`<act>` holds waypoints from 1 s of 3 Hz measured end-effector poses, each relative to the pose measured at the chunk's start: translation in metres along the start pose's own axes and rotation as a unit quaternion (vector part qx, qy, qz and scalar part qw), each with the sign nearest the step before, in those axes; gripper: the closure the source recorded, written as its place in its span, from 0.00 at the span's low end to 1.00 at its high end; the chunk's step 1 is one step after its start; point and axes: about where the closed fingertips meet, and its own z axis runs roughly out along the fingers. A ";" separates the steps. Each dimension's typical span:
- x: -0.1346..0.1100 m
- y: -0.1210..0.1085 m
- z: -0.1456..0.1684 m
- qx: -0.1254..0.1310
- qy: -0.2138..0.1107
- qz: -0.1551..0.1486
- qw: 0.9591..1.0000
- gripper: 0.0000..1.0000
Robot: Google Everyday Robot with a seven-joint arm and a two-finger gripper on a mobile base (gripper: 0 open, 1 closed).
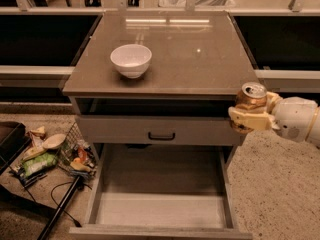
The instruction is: Place orange can into middle drawer
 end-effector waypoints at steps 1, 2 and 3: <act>0.058 0.037 0.007 -0.027 0.013 0.020 0.999 1.00; 0.132 0.077 0.028 -0.063 0.026 0.021 0.997 1.00; 0.196 0.105 0.063 -0.095 0.024 0.025 0.995 1.00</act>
Offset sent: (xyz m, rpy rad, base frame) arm -0.0751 0.0820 -0.2528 -0.0366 0.1210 0.1989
